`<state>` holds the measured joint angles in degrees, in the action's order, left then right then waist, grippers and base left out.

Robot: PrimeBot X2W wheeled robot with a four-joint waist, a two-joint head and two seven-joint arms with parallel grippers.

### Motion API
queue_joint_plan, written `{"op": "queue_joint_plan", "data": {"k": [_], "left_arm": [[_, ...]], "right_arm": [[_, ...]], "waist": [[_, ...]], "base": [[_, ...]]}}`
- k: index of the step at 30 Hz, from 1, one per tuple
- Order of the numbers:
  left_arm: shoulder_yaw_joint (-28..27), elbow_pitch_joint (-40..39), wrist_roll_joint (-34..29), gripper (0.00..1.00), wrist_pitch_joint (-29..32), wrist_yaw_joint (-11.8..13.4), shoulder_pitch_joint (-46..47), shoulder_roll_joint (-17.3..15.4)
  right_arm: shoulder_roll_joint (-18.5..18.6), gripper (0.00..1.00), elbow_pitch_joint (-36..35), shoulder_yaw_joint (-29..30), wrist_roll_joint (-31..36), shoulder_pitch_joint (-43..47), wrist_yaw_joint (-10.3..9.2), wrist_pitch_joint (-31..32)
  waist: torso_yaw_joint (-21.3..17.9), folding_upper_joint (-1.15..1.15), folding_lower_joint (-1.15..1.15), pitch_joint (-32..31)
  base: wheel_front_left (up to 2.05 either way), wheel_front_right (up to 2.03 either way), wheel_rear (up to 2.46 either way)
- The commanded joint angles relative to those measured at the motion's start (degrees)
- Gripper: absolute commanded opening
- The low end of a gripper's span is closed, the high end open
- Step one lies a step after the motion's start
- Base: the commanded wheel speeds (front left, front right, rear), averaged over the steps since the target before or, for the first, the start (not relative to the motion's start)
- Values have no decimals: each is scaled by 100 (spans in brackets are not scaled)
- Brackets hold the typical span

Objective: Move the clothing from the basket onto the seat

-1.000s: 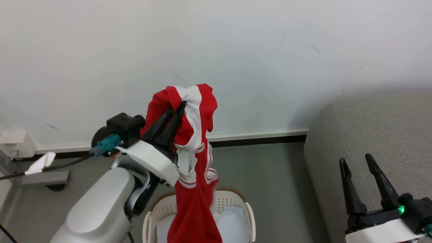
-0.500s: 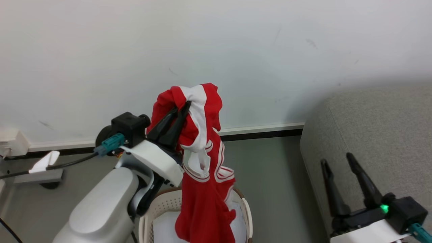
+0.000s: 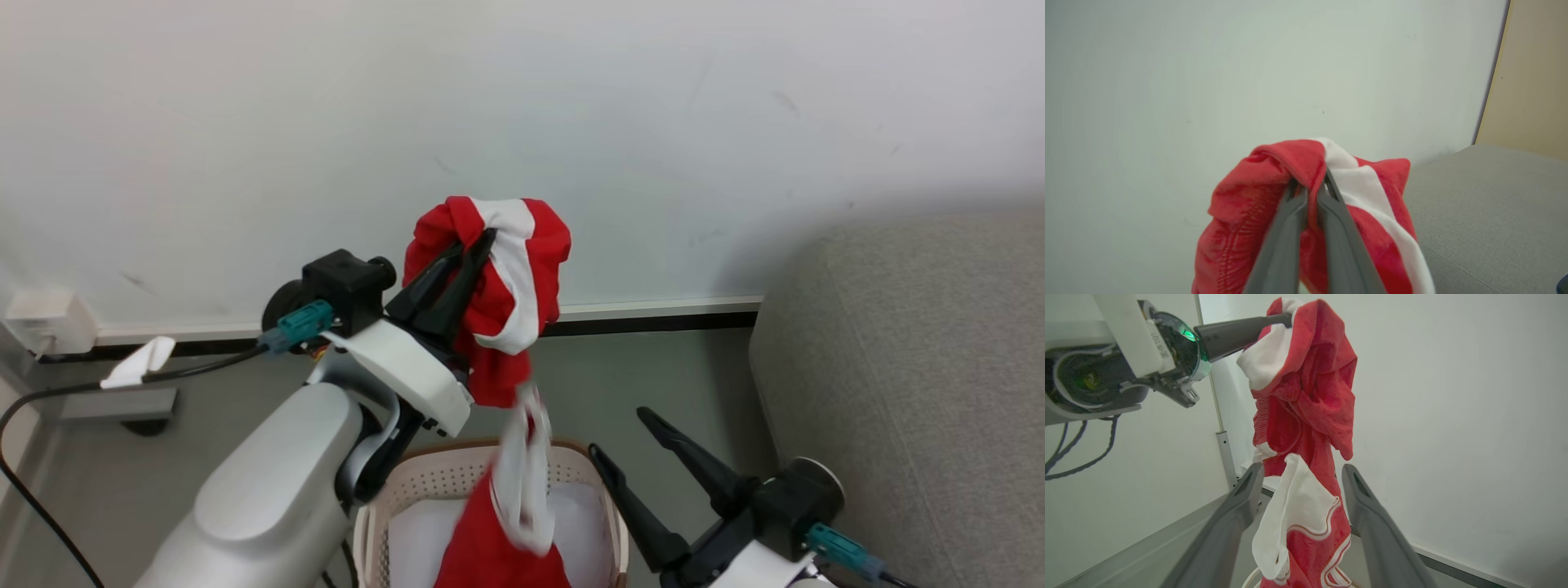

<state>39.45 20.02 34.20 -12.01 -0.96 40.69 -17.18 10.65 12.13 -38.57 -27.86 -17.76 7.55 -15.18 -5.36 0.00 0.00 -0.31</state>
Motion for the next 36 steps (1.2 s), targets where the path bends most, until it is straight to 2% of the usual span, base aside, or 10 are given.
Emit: {"op": "queue_joint_plan", "data": {"k": [1,7,12,21,36], "left_arm": [[36,41,24,0,2,-34,90,37],[182,143,-5,0,-22,-123,175,223],[337,237,-42,0,-24,-192,242,376],[612,308,-102,0,-5,-306,344,627],[1015,327,-21,0,69,-456,375,969]], "right_arm": [[-50,100,248,-194,-112,-207,-12,6],[-208,100,1178,-766,-334,-831,-12,6],[-334,100,1590,-536,-310,-1217,-12,6],[-335,100,2095,-298,-251,-1794,-12,6],[-409,100,2844,-314,-357,-2259,-12,6]], "waist": [[91,0,0,29],[314,0,0,93],[471,0,0,131],[784,0,0,169],[1197,0,0,233]], "base": [[0,0,0],[0,0,0],[0,0,0],[0,0,0],[0,0,0]]}}
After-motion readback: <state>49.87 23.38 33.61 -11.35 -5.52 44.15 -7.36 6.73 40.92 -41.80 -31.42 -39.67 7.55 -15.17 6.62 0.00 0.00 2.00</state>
